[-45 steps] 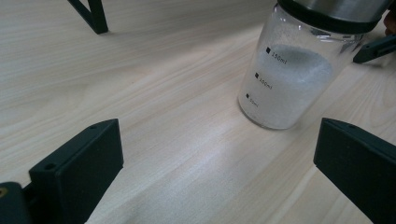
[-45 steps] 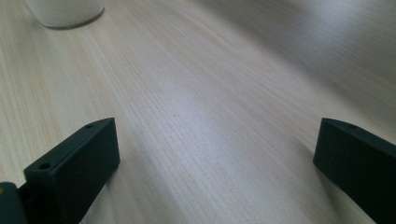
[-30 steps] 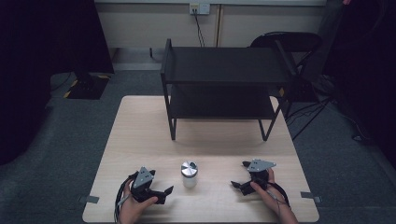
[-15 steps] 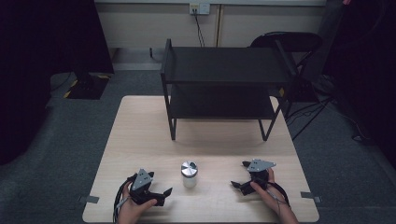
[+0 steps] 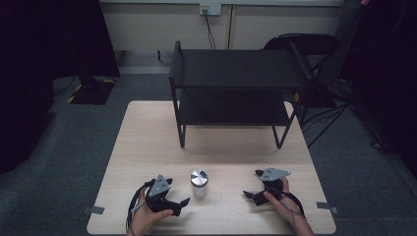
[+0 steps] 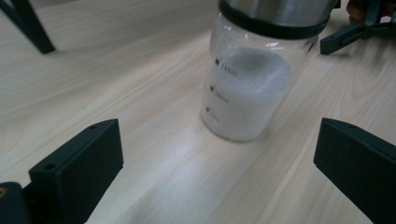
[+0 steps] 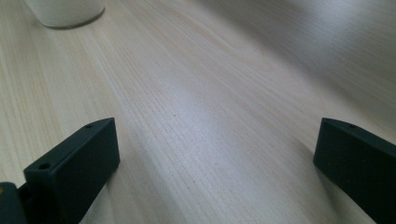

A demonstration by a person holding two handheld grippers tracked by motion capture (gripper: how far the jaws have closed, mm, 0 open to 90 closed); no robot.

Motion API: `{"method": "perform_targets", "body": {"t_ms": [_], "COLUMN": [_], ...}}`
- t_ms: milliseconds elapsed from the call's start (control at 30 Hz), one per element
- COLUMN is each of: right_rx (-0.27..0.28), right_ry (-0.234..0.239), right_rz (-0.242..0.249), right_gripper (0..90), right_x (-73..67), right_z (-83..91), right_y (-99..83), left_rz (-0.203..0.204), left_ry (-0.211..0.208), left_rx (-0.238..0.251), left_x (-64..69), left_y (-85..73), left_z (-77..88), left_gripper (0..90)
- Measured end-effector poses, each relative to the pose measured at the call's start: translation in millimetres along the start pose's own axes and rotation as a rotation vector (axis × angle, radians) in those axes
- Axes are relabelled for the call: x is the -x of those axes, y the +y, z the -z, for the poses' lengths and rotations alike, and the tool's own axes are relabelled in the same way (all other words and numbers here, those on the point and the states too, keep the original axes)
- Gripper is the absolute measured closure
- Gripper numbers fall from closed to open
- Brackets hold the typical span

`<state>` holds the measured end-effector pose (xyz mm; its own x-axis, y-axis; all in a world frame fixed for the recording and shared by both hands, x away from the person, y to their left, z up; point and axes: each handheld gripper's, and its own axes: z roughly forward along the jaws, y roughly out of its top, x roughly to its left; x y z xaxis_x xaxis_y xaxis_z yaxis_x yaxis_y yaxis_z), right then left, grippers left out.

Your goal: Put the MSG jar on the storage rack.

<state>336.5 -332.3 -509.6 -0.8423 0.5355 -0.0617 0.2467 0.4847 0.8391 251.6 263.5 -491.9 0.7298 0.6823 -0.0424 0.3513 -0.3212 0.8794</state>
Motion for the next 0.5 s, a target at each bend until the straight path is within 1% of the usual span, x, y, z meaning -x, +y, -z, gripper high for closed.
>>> {"method": "perform_targets", "body": {"t_ms": [33,67,100,133,167,200,233,300,400,433,500], "right_rx": [0.000,0.000,0.000,0.000,0.000,0.000,0.000,0.000,0.000,0.000,0.000], "right_ry": [0.000,0.000,0.000,0.000,0.000,0.000,0.000,0.000,0.000,0.000,0.000], "right_rz": [0.000,0.000,0.000,0.000,0.000,0.000,0.000,0.000,0.000,0.000,0.000], "right_gripper": [0.0,0.0,0.0,0.0,0.0,0.0,0.0,0.0,0.0,0.0,0.0], "right_x": [0.0,0.0,0.0,0.0,0.0,0.0,0.0,0.0,0.0,0.0,0.0], "right_z": [0.0,0.0,0.0,0.0,0.0,0.0,0.0,0.0,0.0,0.0,0.0], "right_y": [0.0,0.0,0.0,0.0,0.0,0.0,0.0,0.0,0.0,0.0,0.0], "left_rz": [-0.026,-0.026,-0.034,-0.052,-0.052,-0.074,-0.085,-0.088,-0.095,-0.112,-0.118], "left_ry": [-0.011,-0.011,-0.021,-0.034,-0.034,-0.034,-0.038,-0.041,-0.041,-0.041,-0.044], "left_rx": [-0.001,-0.001,0.000,-0.003,-0.003,-0.004,0.001,0.010,0.029,0.029,0.032], "left_x": [-0.4,-0.4,-1.4,-2.6,-2.6,-1.9,-2.1,-2.0,-0.4,0.7,1.0], "left_y": [1.2,1.2,1.6,3.2,3.2,4.8,5.0,4.8,6.4,9.1,10.0], "left_z": [-5.8,-5.8,-8.8,-15.2,-15.2,-21.3,-24.2,-26.9,-34.2,-39.2,-42.3], "left_gripper": [0.7,0.7,0.7,0.9,1.3,1.6,2.3,6.1,8.3,9.9,10.5]}}
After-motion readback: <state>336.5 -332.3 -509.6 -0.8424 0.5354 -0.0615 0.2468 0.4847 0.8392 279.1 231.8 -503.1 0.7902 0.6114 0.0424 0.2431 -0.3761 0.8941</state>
